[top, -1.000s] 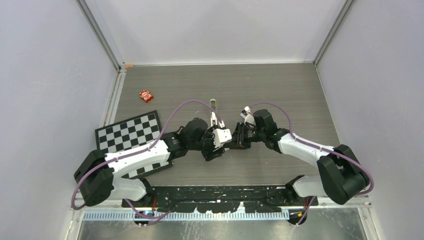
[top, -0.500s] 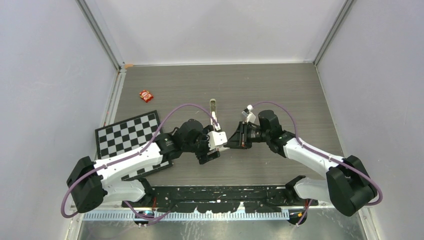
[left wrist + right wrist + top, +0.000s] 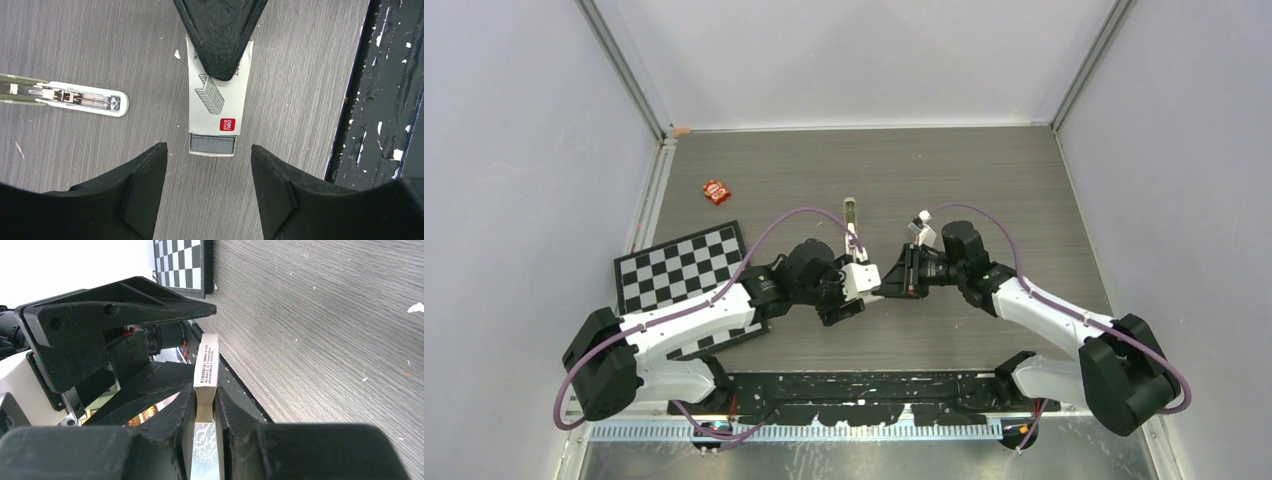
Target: Load the staples into the stapler
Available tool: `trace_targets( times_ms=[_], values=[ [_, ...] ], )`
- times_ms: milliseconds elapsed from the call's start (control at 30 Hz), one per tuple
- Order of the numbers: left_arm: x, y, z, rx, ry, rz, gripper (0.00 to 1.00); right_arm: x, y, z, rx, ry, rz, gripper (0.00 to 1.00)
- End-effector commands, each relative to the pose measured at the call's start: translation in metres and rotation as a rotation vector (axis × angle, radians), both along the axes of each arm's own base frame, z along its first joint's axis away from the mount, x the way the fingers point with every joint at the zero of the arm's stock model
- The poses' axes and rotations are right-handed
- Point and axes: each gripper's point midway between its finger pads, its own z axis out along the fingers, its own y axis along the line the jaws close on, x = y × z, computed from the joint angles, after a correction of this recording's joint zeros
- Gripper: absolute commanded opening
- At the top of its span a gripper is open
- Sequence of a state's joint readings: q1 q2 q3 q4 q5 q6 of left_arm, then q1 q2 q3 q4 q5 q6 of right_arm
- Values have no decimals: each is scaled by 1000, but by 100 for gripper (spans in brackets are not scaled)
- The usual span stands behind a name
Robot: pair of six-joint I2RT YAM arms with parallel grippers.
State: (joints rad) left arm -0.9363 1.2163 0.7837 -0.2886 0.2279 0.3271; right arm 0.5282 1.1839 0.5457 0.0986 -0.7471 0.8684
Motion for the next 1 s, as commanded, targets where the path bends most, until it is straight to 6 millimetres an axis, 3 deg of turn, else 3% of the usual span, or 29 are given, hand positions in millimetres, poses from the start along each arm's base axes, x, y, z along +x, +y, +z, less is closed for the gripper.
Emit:
trace_targets(
  times_ms=[0, 467, 967],
  values=[
    [7, -11, 21, -62, -50, -13, 63, 0, 2, 18, 47, -52, 14, 24],
    [10, -20, 23, -87, -55, -26, 59, 0, 3, 19, 52, -46, 15, 24],
    [11, -13, 18, -57, -60, -10, 38, -2, 0, 15, 30, -47, 15, 25]
  ],
)
